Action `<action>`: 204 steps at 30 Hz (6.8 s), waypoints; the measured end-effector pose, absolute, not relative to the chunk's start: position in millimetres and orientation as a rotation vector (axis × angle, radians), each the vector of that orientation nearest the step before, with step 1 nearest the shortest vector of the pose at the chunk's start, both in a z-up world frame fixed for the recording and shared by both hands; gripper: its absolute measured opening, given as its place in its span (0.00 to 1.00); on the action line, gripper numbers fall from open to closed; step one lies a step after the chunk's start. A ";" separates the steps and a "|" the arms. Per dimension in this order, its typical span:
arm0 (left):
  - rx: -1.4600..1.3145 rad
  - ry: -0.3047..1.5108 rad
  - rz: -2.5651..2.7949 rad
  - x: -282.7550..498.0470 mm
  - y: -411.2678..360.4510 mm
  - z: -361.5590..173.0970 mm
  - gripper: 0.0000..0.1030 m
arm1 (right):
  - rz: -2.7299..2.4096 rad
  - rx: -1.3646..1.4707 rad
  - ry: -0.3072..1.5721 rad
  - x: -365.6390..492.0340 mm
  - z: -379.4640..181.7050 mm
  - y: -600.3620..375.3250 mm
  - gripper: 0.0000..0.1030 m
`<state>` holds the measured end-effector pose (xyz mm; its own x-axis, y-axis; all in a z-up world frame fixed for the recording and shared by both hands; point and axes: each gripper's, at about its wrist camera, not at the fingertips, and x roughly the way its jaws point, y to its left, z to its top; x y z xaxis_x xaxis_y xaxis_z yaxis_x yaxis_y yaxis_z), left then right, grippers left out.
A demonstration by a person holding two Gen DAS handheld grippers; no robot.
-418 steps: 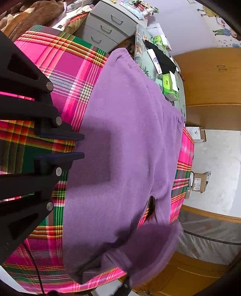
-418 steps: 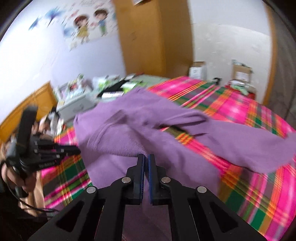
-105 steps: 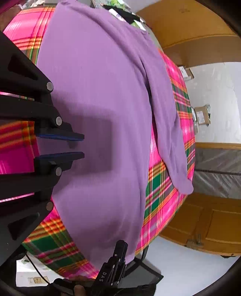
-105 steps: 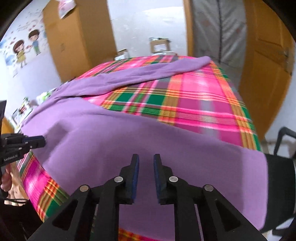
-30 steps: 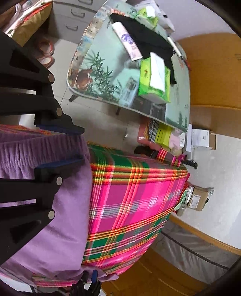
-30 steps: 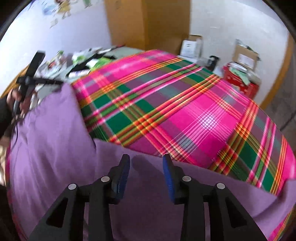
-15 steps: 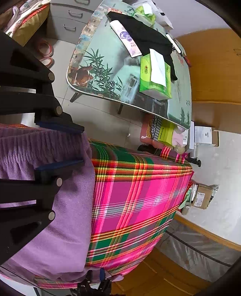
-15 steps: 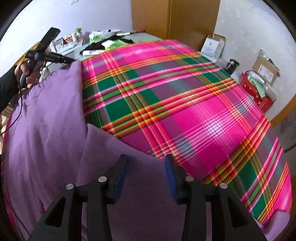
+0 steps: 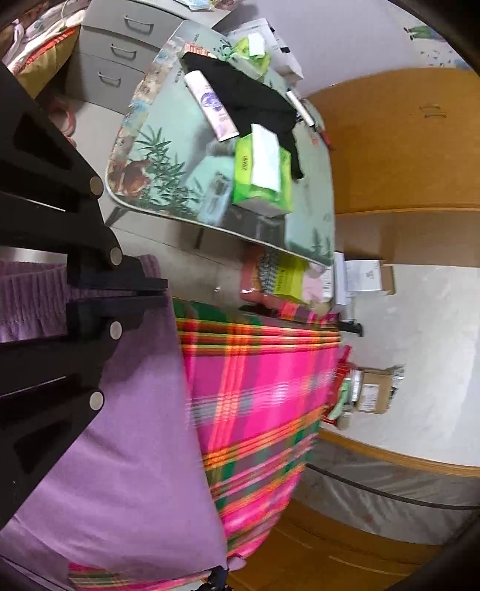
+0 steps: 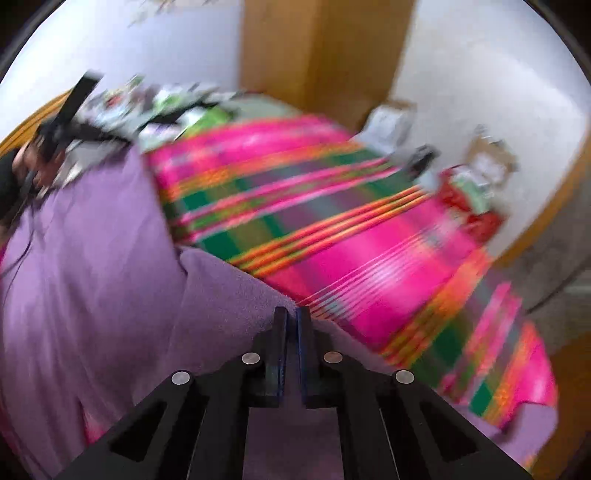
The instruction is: Fold clothes
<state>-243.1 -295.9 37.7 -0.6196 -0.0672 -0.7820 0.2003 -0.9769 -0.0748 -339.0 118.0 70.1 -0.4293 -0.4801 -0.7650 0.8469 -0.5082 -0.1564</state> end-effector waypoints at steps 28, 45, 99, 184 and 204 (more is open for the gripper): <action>1.286 0.193 -2.749 -207.5 -242.6 75.2 0.01 | -2.274 1.041 0.296 -342.3 75.8 180.9 0.28; 1.411 0.225 -2.985 -110.5 -81.1 48.4 0.01 | -2.542 1.257 -0.472 -348.3 35.4 368.3 0.41; 1.406 0.342 -2.976 -104.7 -80.5 3.7 0.02 | -2.536 1.103 -0.927 -438.7 23.7 375.4 0.08; 1.410 -0.444 -3.113 -196.4 64.0 28.2 0.24 | -2.524 1.111 -1.336 -340.0 0.7 544.7 0.03; 1.517 -0.564 -3.157 -222.2 95.8 10.2 0.21 | -2.466 1.175 -1.309 -336.2 -11.0 549.5 0.03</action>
<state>-222.2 95.8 10.2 -0.5679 0.2208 -0.7929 -0.4816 -0.8704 0.1025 -336.2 549.5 -11.0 -0.6935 -0.4257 -0.5813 -0.2431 -0.6212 0.7450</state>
